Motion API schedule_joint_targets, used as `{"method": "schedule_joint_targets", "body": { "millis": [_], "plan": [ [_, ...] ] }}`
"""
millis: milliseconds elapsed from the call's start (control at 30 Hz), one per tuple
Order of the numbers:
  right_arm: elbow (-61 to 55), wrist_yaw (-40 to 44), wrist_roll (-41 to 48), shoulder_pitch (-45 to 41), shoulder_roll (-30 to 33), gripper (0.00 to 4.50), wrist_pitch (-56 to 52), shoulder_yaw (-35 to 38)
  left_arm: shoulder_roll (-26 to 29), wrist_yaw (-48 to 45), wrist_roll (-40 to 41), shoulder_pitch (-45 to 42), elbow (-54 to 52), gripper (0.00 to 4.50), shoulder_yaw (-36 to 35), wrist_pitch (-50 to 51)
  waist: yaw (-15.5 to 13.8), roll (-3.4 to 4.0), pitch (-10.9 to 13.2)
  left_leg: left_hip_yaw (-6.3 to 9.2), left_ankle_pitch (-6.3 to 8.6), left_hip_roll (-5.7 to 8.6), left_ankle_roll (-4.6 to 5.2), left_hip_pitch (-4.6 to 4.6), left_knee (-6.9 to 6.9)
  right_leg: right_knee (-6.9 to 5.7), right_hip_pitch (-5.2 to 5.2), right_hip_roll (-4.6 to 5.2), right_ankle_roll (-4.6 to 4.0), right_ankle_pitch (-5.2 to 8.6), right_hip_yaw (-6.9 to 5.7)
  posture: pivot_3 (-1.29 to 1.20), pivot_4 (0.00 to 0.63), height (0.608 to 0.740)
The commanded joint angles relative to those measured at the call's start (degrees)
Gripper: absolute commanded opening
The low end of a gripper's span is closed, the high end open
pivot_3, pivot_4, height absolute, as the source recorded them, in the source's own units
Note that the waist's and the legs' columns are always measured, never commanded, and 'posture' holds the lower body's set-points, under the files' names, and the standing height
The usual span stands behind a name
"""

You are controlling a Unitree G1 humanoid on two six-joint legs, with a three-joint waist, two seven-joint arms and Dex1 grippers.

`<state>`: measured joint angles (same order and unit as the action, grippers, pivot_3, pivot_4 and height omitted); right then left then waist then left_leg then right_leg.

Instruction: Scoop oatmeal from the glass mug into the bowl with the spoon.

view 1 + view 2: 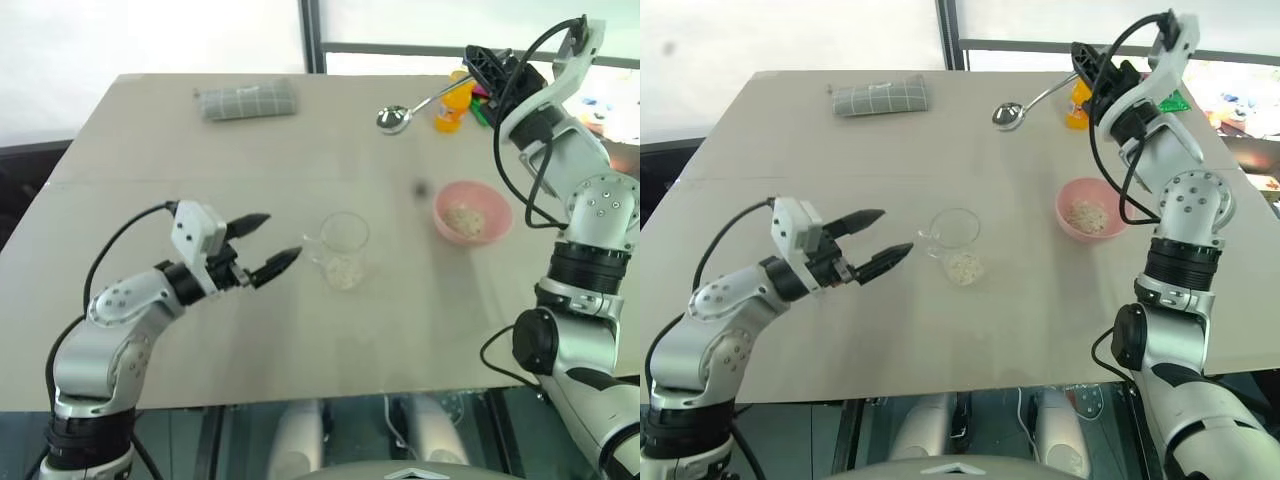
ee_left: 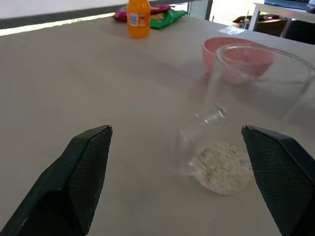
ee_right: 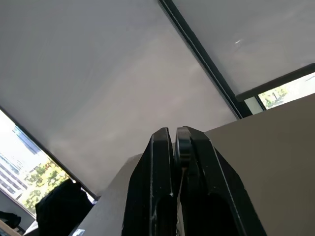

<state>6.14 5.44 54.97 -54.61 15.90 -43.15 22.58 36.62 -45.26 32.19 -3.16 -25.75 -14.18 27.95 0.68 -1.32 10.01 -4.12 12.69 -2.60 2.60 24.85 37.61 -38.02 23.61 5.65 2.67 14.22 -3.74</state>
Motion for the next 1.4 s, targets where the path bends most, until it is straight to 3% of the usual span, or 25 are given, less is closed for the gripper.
{"method": "schedule_joint_targets", "body": {
  "millis": [33,300,567,700,800,933,1400],
  "plan": [
    [0.7,-0.1,-0.5,-2.8,1.4,0.0,2.4,2.0,-0.2,0.3,-2.3,1.1,-1.3,4.39,1.2,-3.6,0.0,0.02,0.0,-0.01,0.09,0.01,0.15,-0.01,0.0,0.0,0.0,0.0,0.0,0.0,0.01,0.0,0.15,0.718],
    [1.9,-0.4,-1.6,-3.7,1.9,0.0,3.0,2.5,-5.3,4.9,-11.8,-5.6,7.3,4.39,8.7,-11.6,0.0,0.09,0.0,-0.08,0.1,0.14,0.19,-0.01,0.01,-0.02,0.0,-0.07,-0.01,-0.01,0.03,0.0,0.15,0.718],
    [0.8,-0.8,-1.9,-2.7,2.8,0.0,2.9,2.7,-7.5,6.0,-14.0,-10.4,12.6,4.39,10.0,-14.2,0.0,0.14,0.1,-0.11,0.06,0.14,0.12,0.02,-0.01,0.02,0.01,-0.05,-0.01,-0.01,0.03,0.0,0.15,0.718],
    [0.3,-0.9,-2.1,-2.0,2.8,0.0,3.0,2.8,-7.9,5.4,-13.8,-10.7,13.0,3.33,10.5,-14.0,0.1,0.15,0.1,-0.1,0.06,0.11,0.12,0.01,-0.02,0.02,0.01,-0.05,-0.01,-0.01,0.03,0.0,0.15,0.718],
    [0.2,-0.9,-2.3,-1.8,2.8,0.0,3.2,3.0,-8.2,5.1,-13.9,-10.6,13.2,1.71,10.9,-14.0,0.1,0.15,0.1,-0.11,0.07,0.04,0.13,0.01,-0.02,0.01,0.01,-0.05,0.0,-0.01,0.02,0.0,0.15,0.718],
    [0.5,-0.6,-2.4,-1.7,3.1,0.0,3.4,3.2,-9.0,5.2,-14.6,-11.5,15.3,0.21,11.9,-15.0,0.0,0.16,0.1,-0.12,0.06,0.03,0.12,0.01,-0.02,0.0,0.01,-0.05,0.0,-0.01,0.03,0.0,0.15,0.718],
    [0.1,-0.1,-2.7,-1.0,2.9,0.0,3.9,3.1,-12.1,5.1,-15.7,-14.5,20.7,0.09,13.3,-19.1,0.0,0.16,0.1,-0.15,0.06,0.04,0.12,0.01,-0.02,0.0,0.01,-0.06,0.0,-0.01,0.01,0.0,0.15,0.718]
  ]
}}
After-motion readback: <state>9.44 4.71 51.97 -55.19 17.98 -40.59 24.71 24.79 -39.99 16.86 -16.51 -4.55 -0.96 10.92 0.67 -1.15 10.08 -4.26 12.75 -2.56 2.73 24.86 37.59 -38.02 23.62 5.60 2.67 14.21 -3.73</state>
